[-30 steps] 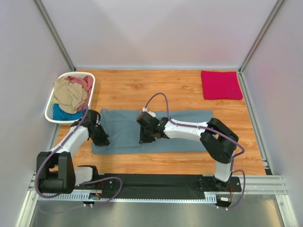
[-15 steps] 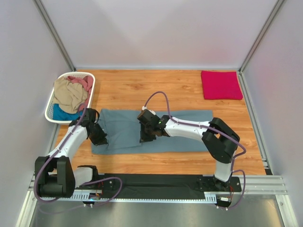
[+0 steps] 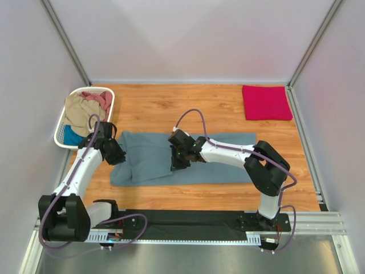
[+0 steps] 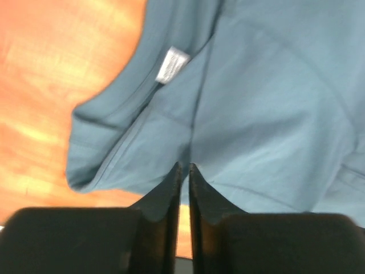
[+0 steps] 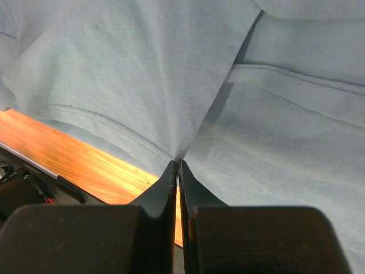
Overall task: Fold and stack the t-shirts
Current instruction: Fold the tshirt
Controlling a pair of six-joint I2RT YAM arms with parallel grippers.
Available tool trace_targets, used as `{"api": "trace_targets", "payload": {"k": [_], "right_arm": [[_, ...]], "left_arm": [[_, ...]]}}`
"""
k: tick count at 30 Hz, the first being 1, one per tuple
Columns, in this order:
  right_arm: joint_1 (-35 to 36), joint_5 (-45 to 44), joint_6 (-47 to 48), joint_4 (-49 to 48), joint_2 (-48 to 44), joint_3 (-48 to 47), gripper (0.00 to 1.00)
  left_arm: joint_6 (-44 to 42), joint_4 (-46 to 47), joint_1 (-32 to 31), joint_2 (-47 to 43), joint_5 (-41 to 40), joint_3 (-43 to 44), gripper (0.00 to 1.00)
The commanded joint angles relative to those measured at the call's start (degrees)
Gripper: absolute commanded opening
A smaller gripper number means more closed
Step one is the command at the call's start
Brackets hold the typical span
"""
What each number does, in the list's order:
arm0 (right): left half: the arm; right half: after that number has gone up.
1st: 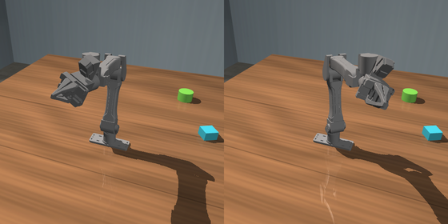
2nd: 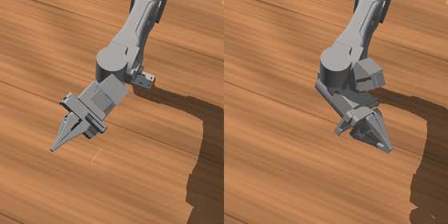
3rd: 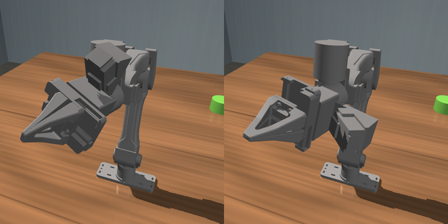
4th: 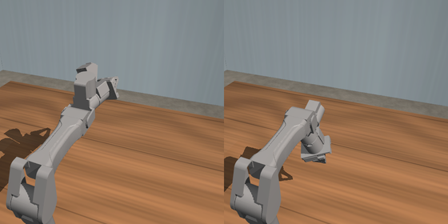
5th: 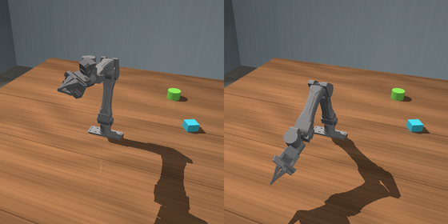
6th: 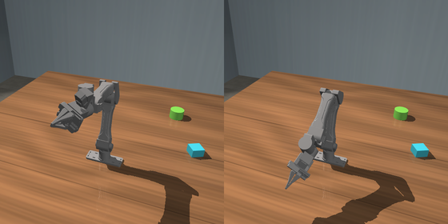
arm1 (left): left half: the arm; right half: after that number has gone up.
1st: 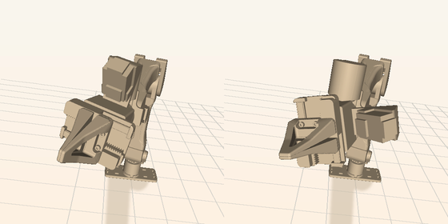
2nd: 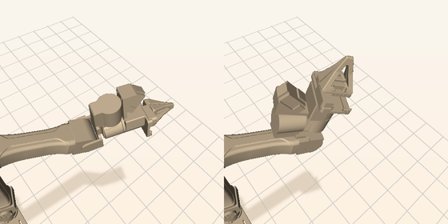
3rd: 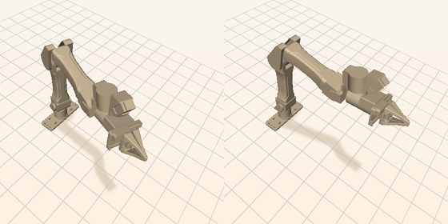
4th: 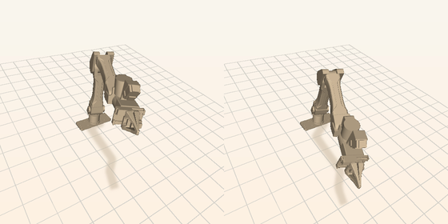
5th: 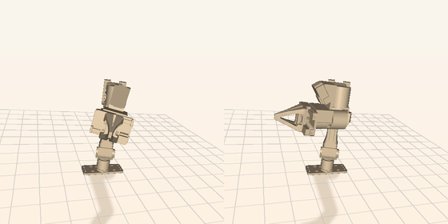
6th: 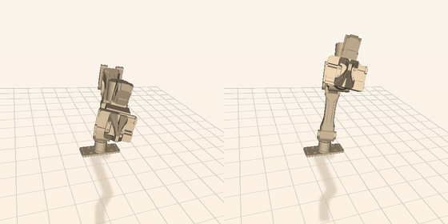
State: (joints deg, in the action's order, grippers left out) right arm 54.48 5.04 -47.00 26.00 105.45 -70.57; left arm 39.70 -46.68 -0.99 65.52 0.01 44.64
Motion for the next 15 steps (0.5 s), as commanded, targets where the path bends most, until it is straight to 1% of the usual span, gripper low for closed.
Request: {"api": "trace_targets", "payload": {"k": [1, 3, 5, 6, 9, 15], "right_arm": [[-0.25, 1.29, 2.7, 0.46, 1.77, -0.71, 0.01], [-0.25, 1.2, 4.28, -0.07, 2.57, -0.45, 0.02], [-0.25, 0.16, 5.43, 0.45, 3.44, -0.63, 0.02], [-0.25, -0.46, 6.39, 0.8, 3.62, -0.89, 0.03], [-0.42, -2.84, 7.62, 2.13, 3.98, -1.24, 0.04], [-1.22, -4.95, 9.73, 4.58, 4.24, -2.73, 0.04]], "left_arm": [[-3.58, 6.41, 0.29, 1.97, 2.17, 2.99, 0.2], [-4.1, 9.04, 0.29, 4.26, 4.81, 5.61, 0.22], [-5.16, 9.23, 0.29, 9.7, 5.0, 8.25, 0.22], [-5.68, 8.8, 0.29, 11.81, 4.56, 10.96, 0.22], [-7.53, 7.39, 0.29, 22.07, 3.25, 15.72, 0.22], [-9.55, 6.78, 0.29, 33.6, 0.08, 22.67, 0.21]]}}
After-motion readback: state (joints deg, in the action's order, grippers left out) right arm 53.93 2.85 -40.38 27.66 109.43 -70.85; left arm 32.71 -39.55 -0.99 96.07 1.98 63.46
